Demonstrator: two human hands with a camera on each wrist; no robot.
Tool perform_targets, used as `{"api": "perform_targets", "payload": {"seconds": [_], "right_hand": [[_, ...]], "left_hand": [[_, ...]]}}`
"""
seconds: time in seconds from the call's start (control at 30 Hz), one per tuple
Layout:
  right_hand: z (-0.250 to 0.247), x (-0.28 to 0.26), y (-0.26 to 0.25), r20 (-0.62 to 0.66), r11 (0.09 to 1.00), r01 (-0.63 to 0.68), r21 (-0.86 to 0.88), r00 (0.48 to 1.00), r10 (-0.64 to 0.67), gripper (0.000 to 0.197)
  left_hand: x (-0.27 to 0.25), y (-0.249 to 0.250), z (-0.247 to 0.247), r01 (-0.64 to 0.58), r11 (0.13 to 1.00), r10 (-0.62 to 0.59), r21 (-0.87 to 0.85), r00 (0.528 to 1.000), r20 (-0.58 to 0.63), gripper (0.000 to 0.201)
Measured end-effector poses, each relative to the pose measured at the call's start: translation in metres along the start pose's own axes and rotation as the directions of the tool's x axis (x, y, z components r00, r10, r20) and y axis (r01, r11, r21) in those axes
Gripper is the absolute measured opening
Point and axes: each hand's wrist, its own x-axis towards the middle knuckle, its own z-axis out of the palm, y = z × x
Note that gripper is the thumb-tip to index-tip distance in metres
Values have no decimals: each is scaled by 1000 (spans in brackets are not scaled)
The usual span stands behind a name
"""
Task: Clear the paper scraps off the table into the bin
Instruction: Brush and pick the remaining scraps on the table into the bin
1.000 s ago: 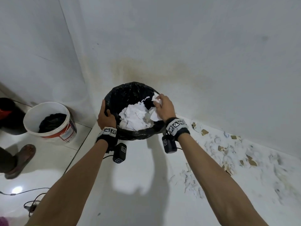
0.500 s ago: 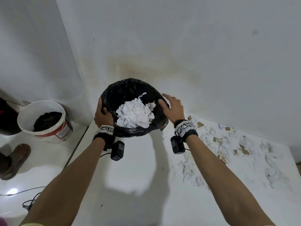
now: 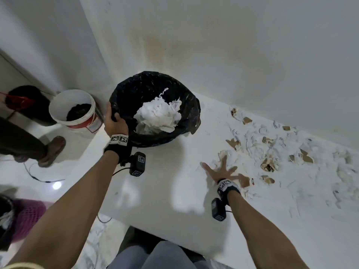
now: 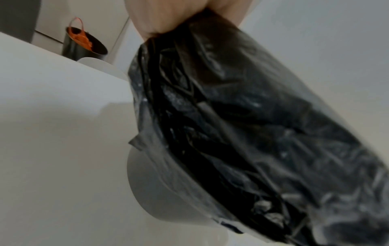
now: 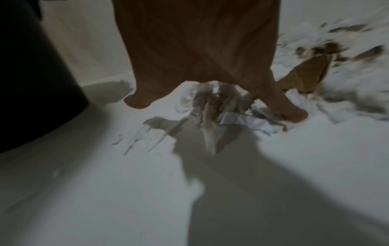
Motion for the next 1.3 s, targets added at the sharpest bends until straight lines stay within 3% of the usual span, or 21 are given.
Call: {"api": "perform_targets", "payload": {"seconds": [0.1,0.2,0.3,0.37,0.57,0.73,0.97,1.13,1.3], "right_hand": [[22,2,-12,10,984,165,-68,986,-164,115],[44,1,-11,38,895,321,-311,945,-326,81],[53,0,5,-55,788,486,-378,838,-543,43],[49,7,17,-97,724,574,-383,754,-649,31],[-6,30,-1,124,679,658,-324,741,-660,24],[-70,19,-52,32,695,688,-211,715,-698,23],[-140,-44,-144,-123,573,808,-134,560,-819,28],[-136,-88,-202,-162,507,855,-106,488,-857,27],[-108,-113,-244,-148,533,838,-114,516,-843,33]], "left_hand": [[-22,-11,-7,36,999,-37,-7,998,-45,48],[-43,-22,-14,69,997,-71,-24,992,-104,47],[-57,-31,-23,98,993,-106,-59,983,-152,46],[-64,-38,-28,106,992,-116,-66,978,-176,46],[-73,-43,-39,123,989,-135,-81,975,-173,46],[-73,-31,-38,107,992,-116,-64,981,-154,45],[-57,-10,-31,53,998,-54,-18,998,-30,48],[-47,1,-29,80,995,-79,-59,997,6,47],[-32,8,-27,79,995,-74,-59,994,86,49]]}}
